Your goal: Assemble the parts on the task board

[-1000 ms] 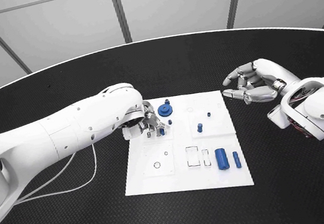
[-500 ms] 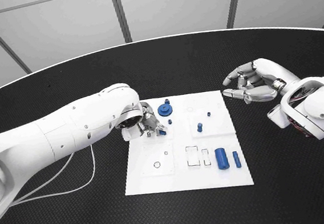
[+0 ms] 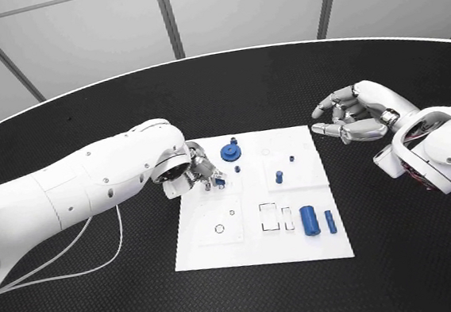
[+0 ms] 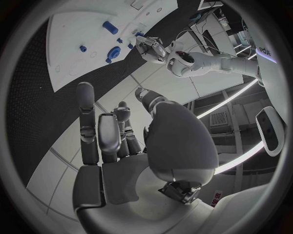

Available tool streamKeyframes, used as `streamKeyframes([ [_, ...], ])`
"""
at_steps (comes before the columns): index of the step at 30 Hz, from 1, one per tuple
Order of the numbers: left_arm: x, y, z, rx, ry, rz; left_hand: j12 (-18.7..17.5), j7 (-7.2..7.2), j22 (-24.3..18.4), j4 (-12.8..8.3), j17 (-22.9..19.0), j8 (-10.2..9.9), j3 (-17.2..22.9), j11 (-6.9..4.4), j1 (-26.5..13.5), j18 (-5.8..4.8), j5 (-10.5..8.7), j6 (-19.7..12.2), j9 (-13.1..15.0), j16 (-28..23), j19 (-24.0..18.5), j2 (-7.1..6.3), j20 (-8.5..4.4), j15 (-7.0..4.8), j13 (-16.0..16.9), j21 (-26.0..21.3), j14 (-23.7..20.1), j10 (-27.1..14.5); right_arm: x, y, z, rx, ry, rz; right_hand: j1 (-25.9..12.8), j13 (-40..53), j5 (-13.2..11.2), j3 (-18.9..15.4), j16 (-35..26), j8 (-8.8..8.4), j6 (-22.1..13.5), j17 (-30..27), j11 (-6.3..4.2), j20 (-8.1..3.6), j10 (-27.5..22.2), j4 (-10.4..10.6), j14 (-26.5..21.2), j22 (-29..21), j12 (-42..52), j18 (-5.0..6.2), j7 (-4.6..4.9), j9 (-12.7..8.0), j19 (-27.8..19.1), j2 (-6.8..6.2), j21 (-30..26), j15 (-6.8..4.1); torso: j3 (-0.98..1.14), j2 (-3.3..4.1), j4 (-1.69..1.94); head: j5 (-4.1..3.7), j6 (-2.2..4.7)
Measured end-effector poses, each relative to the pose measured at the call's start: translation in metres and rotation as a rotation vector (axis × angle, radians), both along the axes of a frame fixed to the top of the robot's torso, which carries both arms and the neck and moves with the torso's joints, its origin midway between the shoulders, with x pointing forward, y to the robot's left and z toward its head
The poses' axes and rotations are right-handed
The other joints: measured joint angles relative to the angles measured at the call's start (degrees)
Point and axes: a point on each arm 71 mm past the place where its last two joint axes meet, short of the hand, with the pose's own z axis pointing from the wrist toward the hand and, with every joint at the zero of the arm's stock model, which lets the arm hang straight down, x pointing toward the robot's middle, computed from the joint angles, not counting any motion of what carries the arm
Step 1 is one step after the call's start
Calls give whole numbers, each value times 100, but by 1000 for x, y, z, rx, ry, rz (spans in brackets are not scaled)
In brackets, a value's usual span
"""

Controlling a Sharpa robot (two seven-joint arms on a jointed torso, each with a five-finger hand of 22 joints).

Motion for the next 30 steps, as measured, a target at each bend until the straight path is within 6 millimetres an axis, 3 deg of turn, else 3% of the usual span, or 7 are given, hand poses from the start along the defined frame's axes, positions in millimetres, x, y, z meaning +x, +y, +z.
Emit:
streamKeyframes([
  [15, 1, -8, 7, 101, -156, -60, 240, 2, -1, -34, 0, 59, 66, 18, -105, 1, 0, 2, 46, 0, 0, -39, 0, 0, 230, 0, 0, 144, 0, 0, 0, 1, -1, 2, 0, 0, 0, 16, 0, -1, 0, 0, 0, 0, 0, 16, 0, 1, 0, 0, 0, -1, 0, 0, 0, 0, -4, 6, -19, 19, -3],
  [30, -5, -13, -2, 159, -154, -112, 406, 3, 30, -97, 0, 93, 161, -7, -177, 2, -5, 3, 80, 0, -1, -72, 0, 1, 420, 21, 0, 250, -1, 1, 0, 1, -1, 3, 0, 0, 21, 0, 0, 20, 0, 1, 0, 0, 0, 32, 0, 1, 0, 0, 0, 5, 0, 0, 0, 0, -6, 8, -19, 26, -47],
])
